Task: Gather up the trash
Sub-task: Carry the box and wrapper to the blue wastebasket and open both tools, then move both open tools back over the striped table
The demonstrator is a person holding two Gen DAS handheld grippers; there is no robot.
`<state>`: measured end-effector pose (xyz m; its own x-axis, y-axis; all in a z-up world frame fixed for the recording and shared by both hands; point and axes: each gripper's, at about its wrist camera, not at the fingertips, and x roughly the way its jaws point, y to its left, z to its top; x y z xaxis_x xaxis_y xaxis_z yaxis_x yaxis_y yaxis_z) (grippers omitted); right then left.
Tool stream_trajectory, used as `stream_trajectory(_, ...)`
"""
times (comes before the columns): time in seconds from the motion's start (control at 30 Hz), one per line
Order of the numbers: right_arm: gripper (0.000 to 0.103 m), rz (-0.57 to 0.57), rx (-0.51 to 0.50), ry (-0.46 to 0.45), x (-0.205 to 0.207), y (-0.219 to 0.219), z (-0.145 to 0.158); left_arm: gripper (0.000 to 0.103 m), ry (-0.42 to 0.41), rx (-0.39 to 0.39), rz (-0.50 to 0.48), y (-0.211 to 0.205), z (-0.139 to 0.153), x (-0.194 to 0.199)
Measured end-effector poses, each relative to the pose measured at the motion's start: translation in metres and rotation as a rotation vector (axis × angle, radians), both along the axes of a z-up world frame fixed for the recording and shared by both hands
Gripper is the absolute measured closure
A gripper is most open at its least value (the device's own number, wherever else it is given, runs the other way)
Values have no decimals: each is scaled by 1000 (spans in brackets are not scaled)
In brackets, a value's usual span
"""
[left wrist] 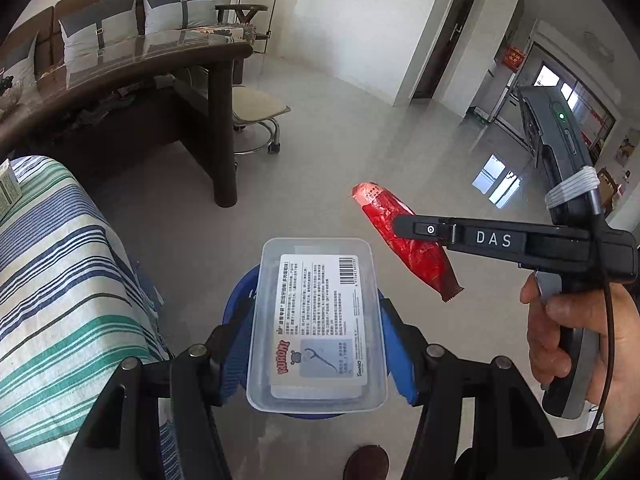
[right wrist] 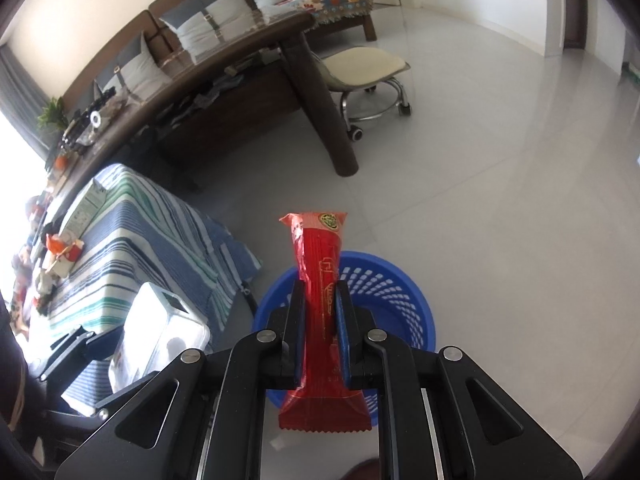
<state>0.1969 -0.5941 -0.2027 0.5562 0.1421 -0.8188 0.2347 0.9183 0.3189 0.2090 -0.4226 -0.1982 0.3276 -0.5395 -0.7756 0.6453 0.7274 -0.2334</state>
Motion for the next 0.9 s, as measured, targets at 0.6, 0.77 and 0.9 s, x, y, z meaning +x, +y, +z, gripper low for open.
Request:
stream_trajectory(0.6,43,-75,-57,-52,3,-6,16,38,28,-29,41,1,-6,13)
stream_trajectory(0.77,28,-68,-181,-127,0,19,47,37,-20,-66,88,51,36,-13)
stream_trajectory(0.9,14,-37,-247,-222,-7,51,77,33,-60,-75,146,107,64,-42)
